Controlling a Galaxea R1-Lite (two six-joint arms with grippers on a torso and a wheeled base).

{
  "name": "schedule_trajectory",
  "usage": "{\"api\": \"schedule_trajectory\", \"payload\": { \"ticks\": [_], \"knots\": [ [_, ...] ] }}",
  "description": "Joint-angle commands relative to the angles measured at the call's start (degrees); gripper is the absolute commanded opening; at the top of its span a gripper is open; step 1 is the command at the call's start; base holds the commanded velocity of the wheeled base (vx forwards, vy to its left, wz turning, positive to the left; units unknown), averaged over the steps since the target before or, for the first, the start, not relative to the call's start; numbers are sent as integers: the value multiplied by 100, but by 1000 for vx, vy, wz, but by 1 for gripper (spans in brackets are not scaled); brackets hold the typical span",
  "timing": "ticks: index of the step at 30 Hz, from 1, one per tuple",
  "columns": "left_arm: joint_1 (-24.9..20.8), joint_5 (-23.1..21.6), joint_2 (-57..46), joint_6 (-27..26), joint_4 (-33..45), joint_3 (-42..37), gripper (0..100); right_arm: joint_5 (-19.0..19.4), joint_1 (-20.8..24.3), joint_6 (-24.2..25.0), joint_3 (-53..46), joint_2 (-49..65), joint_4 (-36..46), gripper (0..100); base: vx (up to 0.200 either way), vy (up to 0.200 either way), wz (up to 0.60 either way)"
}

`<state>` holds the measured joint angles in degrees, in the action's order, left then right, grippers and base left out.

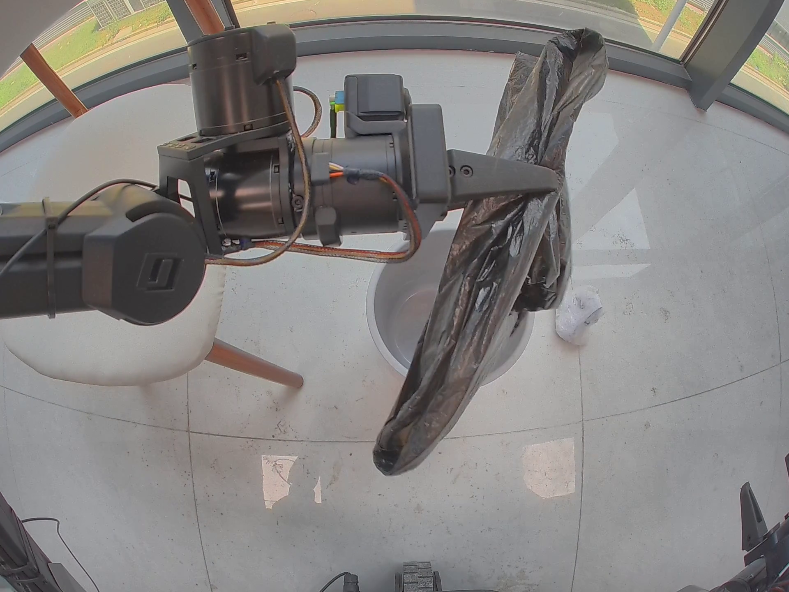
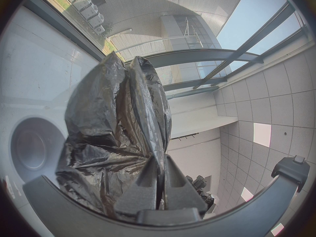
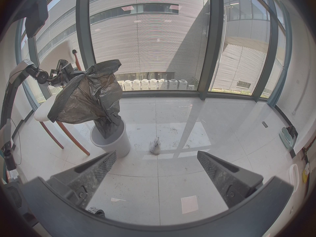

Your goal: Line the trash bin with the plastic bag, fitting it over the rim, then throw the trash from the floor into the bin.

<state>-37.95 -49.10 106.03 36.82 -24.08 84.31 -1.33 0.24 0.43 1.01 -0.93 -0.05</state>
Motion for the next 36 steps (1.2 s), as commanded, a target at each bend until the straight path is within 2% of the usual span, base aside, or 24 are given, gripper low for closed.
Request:
{"api": "schedule_trajectory", "payload": {
  "ticks": [1, 19, 29, 32, 34, 35, 36],
  "knots": [
    [121, 6, 75, -25, -18, -2, 0, 1, 2, 1, -101, 57, -4, 100, 0, 0, 0],
    [183, 15, 269, -394, -53, -231, 0, 1, 2, -8, -101, 57, -4, 100, 0, 0, 0],
    [455, 24, 497, -482, -967, -969, 0, 1, 2, -8, -101, 57, -4, 100, 0, 0, 0],
    [543, 32, 515, -482, -1442, -1444, 0, 1, -7, -8, -101, 57, -4, 100, 0, 0, 0],
    [543, 32, 515, -482, -1460, -1461, 0, 1, 2, -8, -101, 57, -4, 100, 0, 0, 0],
    [631, 32, 524, -482, -1837, -1699, 0, -8, 2, -8, -101, 57, -4, 100, 0, 0, 0],
    [631, 32, 524, -482, -1837, -1699, 0, -8, 2, -8, -101, 57, -4, 100, 0, 0, 0]
  ]
}}
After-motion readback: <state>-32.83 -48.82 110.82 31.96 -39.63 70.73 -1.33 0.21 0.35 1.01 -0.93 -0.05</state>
